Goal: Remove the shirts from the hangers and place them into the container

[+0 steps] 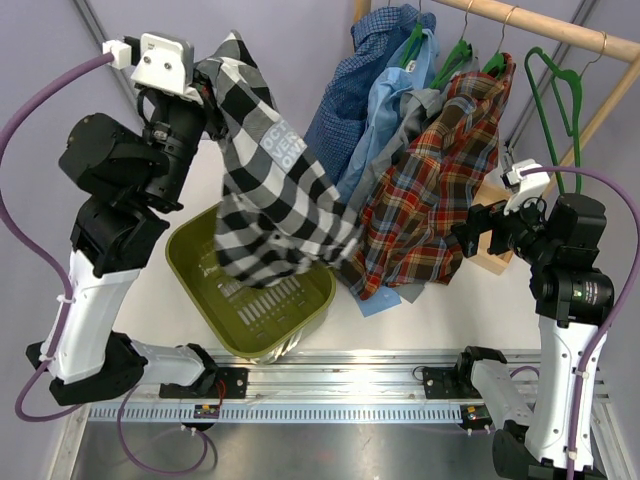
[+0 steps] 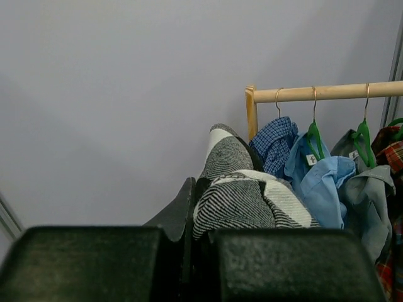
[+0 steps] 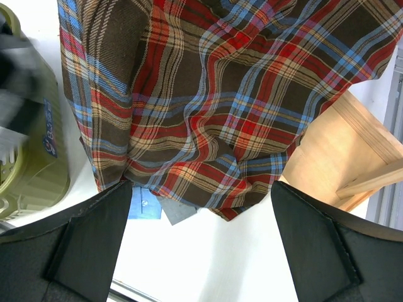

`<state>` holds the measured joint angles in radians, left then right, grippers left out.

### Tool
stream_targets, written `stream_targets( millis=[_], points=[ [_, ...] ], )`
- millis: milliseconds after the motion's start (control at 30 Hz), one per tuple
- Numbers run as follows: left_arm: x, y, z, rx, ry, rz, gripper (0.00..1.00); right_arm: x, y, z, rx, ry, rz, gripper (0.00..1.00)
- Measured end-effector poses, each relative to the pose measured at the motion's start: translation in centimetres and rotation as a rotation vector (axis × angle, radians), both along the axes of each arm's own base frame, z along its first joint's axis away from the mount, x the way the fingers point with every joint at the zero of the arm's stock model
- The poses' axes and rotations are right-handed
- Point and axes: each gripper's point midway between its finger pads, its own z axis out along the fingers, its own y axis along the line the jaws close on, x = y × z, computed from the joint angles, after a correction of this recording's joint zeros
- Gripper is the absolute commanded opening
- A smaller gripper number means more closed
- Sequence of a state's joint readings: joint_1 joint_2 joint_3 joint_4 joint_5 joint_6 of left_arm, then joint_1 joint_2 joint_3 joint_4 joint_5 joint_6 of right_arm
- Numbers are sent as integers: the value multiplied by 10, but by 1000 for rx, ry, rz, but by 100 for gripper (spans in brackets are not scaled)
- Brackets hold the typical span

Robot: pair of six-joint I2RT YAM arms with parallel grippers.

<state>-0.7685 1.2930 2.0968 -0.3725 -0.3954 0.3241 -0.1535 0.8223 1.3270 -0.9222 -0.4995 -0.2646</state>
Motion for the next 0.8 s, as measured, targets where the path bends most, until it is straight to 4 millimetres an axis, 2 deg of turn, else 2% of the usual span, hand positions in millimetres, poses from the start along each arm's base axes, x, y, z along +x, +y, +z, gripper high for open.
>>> stream_targets(
  millis=[100, 200, 300, 367, 433, 667, 733, 800],
  points=[
    [9, 3, -21, -10, 53, 3, 0, -1, 0, 0, 1, -1, 2, 99],
    [13, 11, -52, -18, 117, 12, 0, -3, 2, 2, 1, -9, 10, 99],
    [9, 23, -85, -43, 178, 24, 0, -5, 3, 3, -2, -19, 15, 99],
    [2, 32, -93, -71, 190, 30, 0, -7, 4, 3, -3, -23, 19, 99],
    [-10, 44, -90, -110, 177, 35, 0, -8, 4, 3, -3, -26, 20, 99],
    [-65, 98, -57, -255, 51, 83, 0, -4, 7, 1, 12, -13, 42, 99],
    [-72, 106, -55, -281, 35, 97, 0, -1, 8, 0, 15, -8, 46, 99],
    [-66, 103, -64, -281, 56, 97, 0, 0, 10, -1, 23, -2, 60, 100]
  ],
)
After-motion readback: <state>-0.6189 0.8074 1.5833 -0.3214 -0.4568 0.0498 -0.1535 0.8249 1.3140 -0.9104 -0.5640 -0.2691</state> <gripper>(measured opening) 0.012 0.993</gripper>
